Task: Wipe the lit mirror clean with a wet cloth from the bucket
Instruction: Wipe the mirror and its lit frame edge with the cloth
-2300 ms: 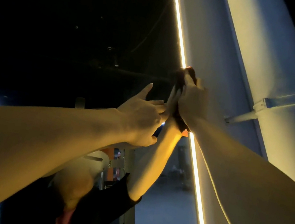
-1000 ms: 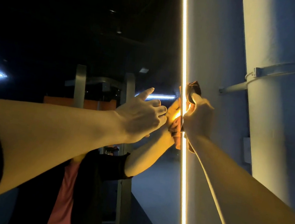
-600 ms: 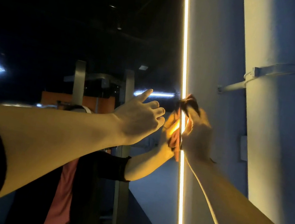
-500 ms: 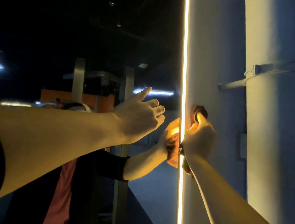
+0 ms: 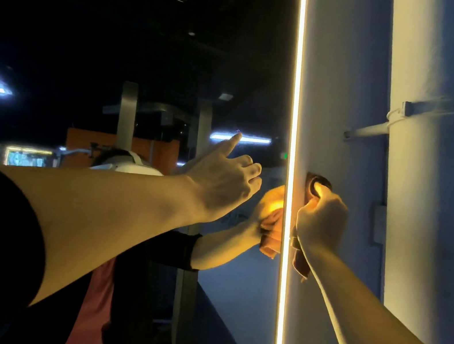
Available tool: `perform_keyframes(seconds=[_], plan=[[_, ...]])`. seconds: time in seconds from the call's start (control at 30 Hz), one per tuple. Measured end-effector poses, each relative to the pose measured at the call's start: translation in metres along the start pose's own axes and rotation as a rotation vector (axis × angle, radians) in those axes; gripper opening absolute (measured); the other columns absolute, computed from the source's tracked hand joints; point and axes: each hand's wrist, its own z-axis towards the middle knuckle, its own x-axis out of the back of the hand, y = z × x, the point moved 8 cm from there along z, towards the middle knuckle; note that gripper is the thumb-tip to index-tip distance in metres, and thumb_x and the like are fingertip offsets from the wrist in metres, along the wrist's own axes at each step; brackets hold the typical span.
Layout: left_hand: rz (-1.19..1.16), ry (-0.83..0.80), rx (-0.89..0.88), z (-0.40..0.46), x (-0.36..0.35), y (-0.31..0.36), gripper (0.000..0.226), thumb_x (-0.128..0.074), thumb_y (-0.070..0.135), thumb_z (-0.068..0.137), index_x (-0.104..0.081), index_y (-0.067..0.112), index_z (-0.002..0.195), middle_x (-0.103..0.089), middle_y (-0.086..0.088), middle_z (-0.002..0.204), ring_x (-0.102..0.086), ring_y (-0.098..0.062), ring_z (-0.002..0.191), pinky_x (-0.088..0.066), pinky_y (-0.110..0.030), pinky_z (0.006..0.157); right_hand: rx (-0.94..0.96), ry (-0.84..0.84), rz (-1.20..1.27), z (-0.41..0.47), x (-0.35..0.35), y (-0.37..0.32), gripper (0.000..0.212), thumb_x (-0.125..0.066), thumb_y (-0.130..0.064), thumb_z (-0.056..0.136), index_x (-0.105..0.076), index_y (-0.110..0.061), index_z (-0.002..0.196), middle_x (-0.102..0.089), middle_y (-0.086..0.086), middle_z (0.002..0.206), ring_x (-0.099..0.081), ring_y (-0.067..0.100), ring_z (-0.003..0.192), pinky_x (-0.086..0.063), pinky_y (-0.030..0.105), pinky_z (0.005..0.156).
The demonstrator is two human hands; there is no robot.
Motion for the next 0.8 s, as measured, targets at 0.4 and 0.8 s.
perform_keyframes(seconds=[0.4,0.8], plan=[[-0.093,-0.010,-0.085,-0.023,-0.009,0.031,0.040,-0.044,0.019,0.099,-0.048,0.014,0.139,-0.046,-0.009,0.143,-0.039,-0.028,0.135,-0.004,-0.059,0.118,-0.014,-0.105,-0.033,-0.011,-0.004,0.000,0.037,-0.050,-0.008,0.101,-0.053,0.002,0.136,-0.061,0.020,0.131,-0.059,0.038,0.118,-0.047,0.041,0.100],[-0.156,0.025,-0.053,-0.026,-0.019,0.029,0.046,-0.050,0.025,0.099,-0.044,0.017,0.143,-0.047,-0.006,0.144,-0.041,-0.027,0.135,-0.001,-0.063,0.116,0.014,-0.122,-0.159,-0.013,0.006,0.004,0.033,-0.052,-0.006,0.099,-0.059,0.006,0.128,-0.066,0.022,0.122,-0.065,0.041,0.106,-0.054,0.043,0.090]])
